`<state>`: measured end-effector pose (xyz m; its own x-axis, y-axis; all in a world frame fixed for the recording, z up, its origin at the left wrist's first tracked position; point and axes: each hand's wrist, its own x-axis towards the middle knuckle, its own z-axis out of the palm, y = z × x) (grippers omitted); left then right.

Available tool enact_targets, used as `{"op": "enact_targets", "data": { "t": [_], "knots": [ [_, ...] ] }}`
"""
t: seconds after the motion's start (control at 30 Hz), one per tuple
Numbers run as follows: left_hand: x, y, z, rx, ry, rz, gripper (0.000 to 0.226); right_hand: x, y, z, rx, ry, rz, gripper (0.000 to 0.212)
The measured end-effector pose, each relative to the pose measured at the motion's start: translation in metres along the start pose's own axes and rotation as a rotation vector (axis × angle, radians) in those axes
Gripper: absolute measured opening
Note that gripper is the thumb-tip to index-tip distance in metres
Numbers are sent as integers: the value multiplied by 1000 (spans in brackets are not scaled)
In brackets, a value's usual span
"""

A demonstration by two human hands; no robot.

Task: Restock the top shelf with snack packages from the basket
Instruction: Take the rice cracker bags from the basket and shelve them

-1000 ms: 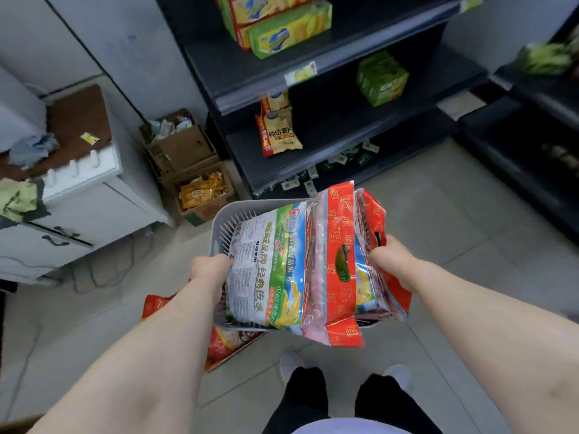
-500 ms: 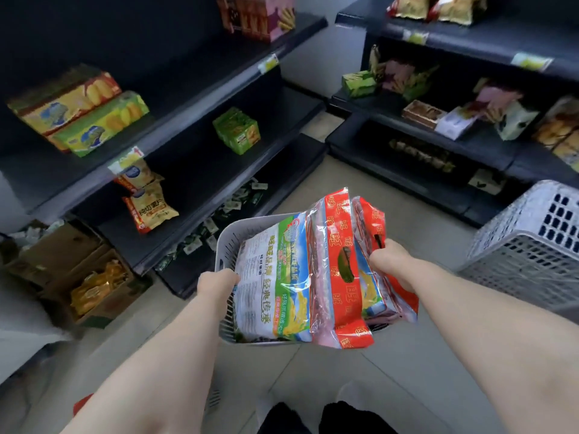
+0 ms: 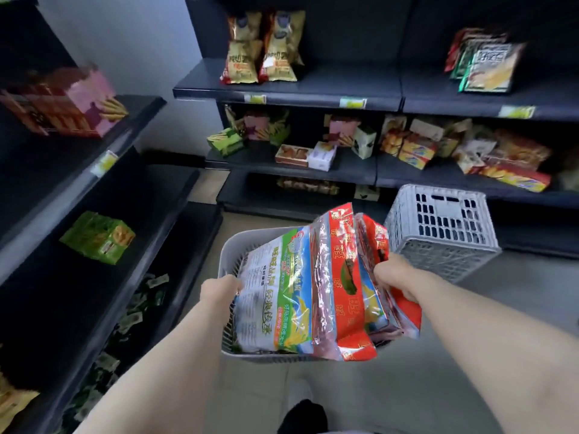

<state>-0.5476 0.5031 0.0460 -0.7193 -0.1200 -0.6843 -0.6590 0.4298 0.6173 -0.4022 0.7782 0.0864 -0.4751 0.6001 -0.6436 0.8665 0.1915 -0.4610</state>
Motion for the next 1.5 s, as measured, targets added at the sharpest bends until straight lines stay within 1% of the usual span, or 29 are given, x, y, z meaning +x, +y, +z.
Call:
{"op": "enact_targets", "data": {
  "t": [0.07, 0.17, 0.33, 0.43, 0.57, 0.63, 0.73, 0.8, 0.87, 1.07, 1.17, 1.27, 1.37, 1.43, 1.5],
  "knots": [
    [12, 32, 22, 48, -50, 27, 30, 18, -3, -14, 45, 72, 36, 42],
    [25, 74, 55, 113, -119, 85, 30, 39, -2, -34, 123, 143, 91, 51],
    [35, 132, 113, 222, -185, 142, 36, 67, 6, -77, 191, 223, 150, 32],
    [35, 161, 154, 281, -219, 156, 38, 89, 18, -107, 218, 255, 169, 40],
    [31, 191, 219, 361, -263, 164, 38, 128, 37, -152, 219, 296, 210, 35],
    [29, 204, 256, 399, -265, 165, 36, 150, 46, -179, 215, 298, 222, 26],
    [26, 226, 320, 415, -293, 179, 35, 191, 64, -226, 217, 282, 223, 24],
    [21, 241, 361, 440, -280, 157, 31, 218, 79, -258, 229, 265, 234, 20],
    [14, 255, 401, 436, -263, 117, 26, 244, 96, -290, 225, 251, 257, 21],
    [-2, 282, 505, 385, -288, 64, 25, 315, 128, -374, 215, 228, 287, 28],
    [-6, 290, 541, 382, -284, 41, 24, 341, 138, -401, 203, 223, 307, 28],
    [-5, 296, 570, 391, -287, 39, 20, 361, 142, -419, 198, 201, 320, 21],
    [0, 297, 589, 420, -287, 15, 22, 379, 146, -430, 186, 168, 353, 16],
    [3, 296, 596, 443, -292, -2, 21, 390, 150, -433, 194, 137, 377, 20],
    [7, 294, 602, 452, -277, -3, 20, 401, 154, -433, 234, 106, 377, 29]
  ]
}}
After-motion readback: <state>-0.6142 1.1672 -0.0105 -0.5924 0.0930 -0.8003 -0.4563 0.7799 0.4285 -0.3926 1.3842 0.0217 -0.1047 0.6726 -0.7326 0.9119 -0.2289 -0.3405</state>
